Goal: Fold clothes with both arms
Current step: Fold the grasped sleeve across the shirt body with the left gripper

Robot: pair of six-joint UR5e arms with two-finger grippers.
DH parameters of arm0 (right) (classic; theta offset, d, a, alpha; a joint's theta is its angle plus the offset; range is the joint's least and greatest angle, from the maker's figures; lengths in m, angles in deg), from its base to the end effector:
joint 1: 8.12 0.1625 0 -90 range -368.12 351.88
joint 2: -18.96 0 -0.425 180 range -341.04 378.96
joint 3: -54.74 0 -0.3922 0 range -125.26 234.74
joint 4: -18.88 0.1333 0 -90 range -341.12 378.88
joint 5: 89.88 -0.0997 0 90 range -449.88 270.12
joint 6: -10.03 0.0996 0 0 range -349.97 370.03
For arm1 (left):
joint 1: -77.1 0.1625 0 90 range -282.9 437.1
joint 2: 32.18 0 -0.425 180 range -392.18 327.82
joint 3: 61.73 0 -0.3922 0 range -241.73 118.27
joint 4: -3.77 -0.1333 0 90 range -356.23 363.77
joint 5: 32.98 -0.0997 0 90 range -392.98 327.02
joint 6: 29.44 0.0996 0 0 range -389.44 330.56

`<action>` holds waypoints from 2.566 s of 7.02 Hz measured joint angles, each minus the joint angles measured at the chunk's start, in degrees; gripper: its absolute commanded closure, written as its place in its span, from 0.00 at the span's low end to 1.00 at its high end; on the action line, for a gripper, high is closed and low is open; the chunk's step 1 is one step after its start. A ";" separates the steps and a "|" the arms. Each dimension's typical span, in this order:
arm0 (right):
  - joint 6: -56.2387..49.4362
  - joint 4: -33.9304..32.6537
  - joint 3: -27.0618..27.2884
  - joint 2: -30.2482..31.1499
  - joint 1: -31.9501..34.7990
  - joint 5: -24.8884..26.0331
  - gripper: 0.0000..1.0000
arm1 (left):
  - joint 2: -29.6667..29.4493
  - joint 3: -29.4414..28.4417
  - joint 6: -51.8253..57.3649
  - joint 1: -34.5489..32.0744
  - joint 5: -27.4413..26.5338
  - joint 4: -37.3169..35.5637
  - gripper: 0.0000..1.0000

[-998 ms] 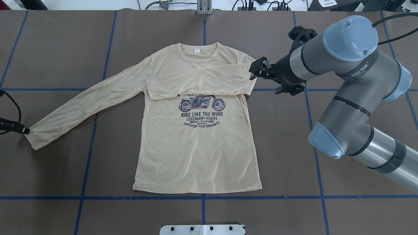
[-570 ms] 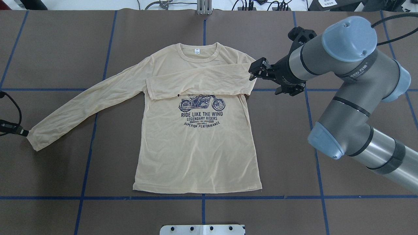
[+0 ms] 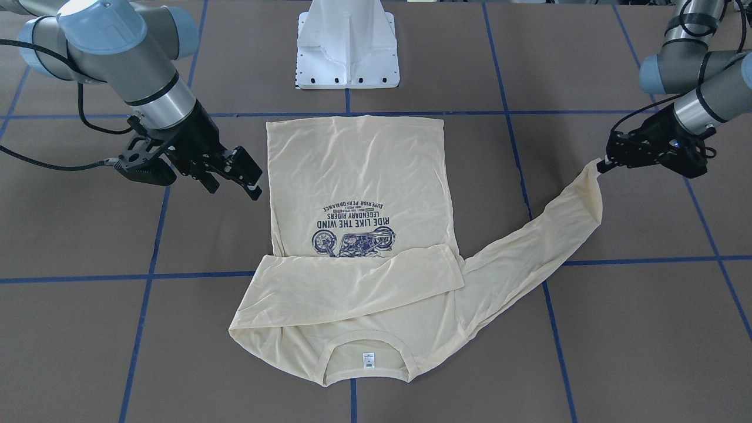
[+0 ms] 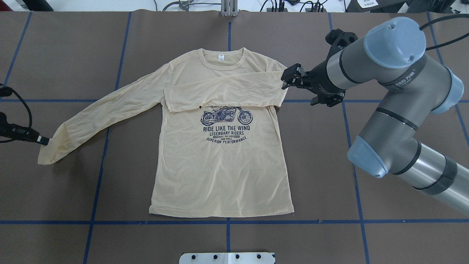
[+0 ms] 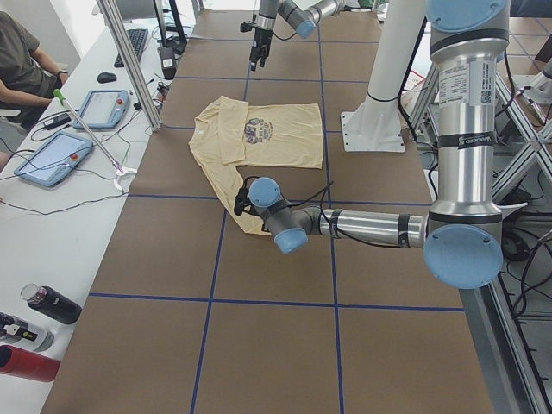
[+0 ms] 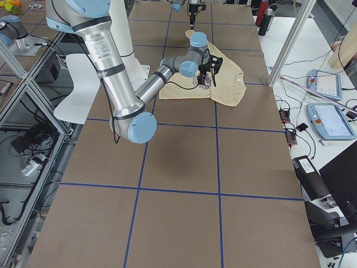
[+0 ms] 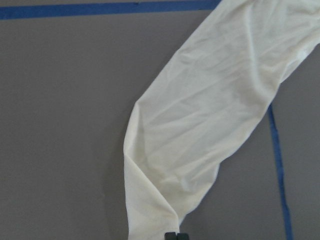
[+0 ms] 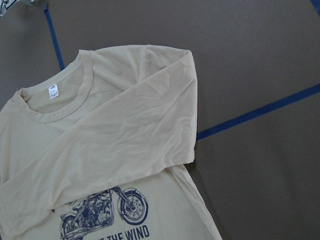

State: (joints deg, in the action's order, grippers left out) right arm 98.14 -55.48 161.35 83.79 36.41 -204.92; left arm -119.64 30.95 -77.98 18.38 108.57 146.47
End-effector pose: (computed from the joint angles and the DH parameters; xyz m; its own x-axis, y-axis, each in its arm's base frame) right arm -0.3659 -0.4878 0.2504 0.3962 0.3479 0.8497 -0.3683 0.9080 -0.2000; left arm 0.2035 -0.4415 0.5441 0.3723 0.1801 -0.9105 -0.0522 0.9835 0.1731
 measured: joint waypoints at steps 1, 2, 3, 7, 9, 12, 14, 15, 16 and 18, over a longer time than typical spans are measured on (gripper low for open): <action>-0.22 0.02 0.00 0.47 0.35 -0.06 0.02 | -4.45 0.65 -5.31 0.04 -0.01 -1.16 1.00; -0.46 0.04 0.00 0.98 0.69 -0.08 0.02 | -11.17 0.68 -10.67 0.10 -0.22 -5.09 1.00; -0.61 0.04 -0.01 1.45 1.00 -0.08 0.02 | -18.75 0.45 -14.47 0.20 -1.36 -11.66 1.00; -2.51 0.62 0.09 7.00 6.30 -0.72 0.02 | -37.30 -1.43 -26.78 5.86 -10.62 -21.61 1.00; -5.54 0.58 -0.65 9.14 8.30 -0.39 0.02 | -43.30 -1.98 -31.13 11.56 -18.03 -21.54 1.00; -6.25 0.69 -2.09 9.26 8.62 -0.03 0.02 | -49.47 -3.81 -32.18 20.51 -30.71 -21.32 1.00; -6.22 0.72 -2.11 9.19 8.64 -0.01 0.02 | -51.44 -5.25 -32.19 23.41 -34.56 -21.27 1.00; -6.18 0.76 -2.06 9.16 8.64 -0.01 0.02 | -52.56 -6.70 -32.12 24.13 -35.49 -21.28 1.00; -6.14 0.78 -2.03 9.12 8.64 -0.01 0.02 | -53.18 -7.89 -32.10 25.30 -36.84 -21.24 0.98; -6.05 0.79 -2.02 9.01 8.64 0.05 0.02 | -53.71 -8.65 -32.18 27.12 -38.24 -21.06 0.90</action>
State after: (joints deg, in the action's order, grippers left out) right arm 92.09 -54.69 159.33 92.79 45.05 -204.86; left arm -173.35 22.30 -110.16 45.49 70.34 125.42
